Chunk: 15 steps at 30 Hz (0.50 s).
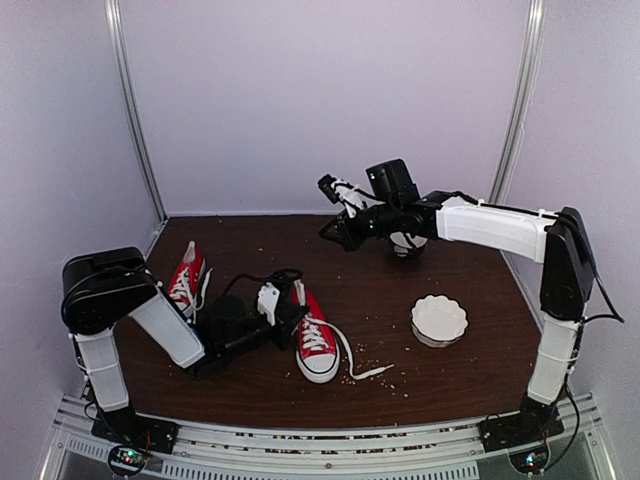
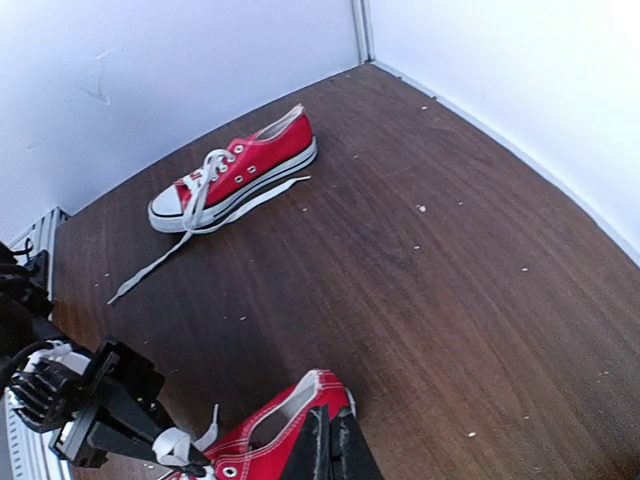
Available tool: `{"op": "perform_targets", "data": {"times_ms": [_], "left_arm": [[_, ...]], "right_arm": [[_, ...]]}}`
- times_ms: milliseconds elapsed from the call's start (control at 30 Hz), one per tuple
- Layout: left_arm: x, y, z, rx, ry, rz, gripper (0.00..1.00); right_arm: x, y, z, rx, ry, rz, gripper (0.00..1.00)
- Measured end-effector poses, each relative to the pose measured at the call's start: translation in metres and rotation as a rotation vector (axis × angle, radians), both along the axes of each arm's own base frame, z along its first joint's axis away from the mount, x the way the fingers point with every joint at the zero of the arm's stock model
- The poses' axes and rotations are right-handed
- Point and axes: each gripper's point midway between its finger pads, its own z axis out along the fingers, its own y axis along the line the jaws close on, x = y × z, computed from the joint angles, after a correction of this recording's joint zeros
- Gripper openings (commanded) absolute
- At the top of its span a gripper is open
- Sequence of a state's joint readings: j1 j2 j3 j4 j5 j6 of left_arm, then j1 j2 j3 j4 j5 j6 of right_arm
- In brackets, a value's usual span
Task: Tie the shoes
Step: Pick up the half-tied shoelace from the center of the board.
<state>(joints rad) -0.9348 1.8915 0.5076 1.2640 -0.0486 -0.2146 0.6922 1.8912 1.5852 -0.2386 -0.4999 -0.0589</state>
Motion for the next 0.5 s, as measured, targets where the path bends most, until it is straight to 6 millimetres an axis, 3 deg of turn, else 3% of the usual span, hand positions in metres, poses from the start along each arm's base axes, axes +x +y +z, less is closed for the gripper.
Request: {"op": "perform_targets", "data": {"times_ms": [67, 200, 267, 367, 433, 500], "left_arm": [[-0.001, 0.002, -0.002, 0.007, 0.0, 0.001, 0.0], [-0.003, 0.005, -0.006, 0.019, 0.004, 0.003, 0.0], [-0.003, 0.006, -0.007, 0.02, 0.004, 0.004, 0.0], [-0.003, 0.006, -0.005, 0.014, 0.0, 0.0, 0.0], [-0.004, 0.006, -0.005, 0.014, -0.001, -0.002, 0.0], [-0.004, 0.005, -0.005, 0.014, -0.001, -0.004, 0.0]], "right_arm": [[-0.005, 0.007, -0.001, 0.016, 0.016, 0.023, 0.2], [-0.047, -0.013, -0.047, -0.112, 0.076, 0.086, 0.42], [-0.087, -0.036, -0.079, -0.24, 0.089, 0.151, 0.49], [-0.15, -0.052, -0.108, -0.392, 0.06, 0.299, 0.55], [-0.184, -0.055, -0.125, -0.469, 0.039, 0.408, 0.63], [-0.202, -0.057, -0.144, -0.532, 0.054, 0.476, 0.66]]}}
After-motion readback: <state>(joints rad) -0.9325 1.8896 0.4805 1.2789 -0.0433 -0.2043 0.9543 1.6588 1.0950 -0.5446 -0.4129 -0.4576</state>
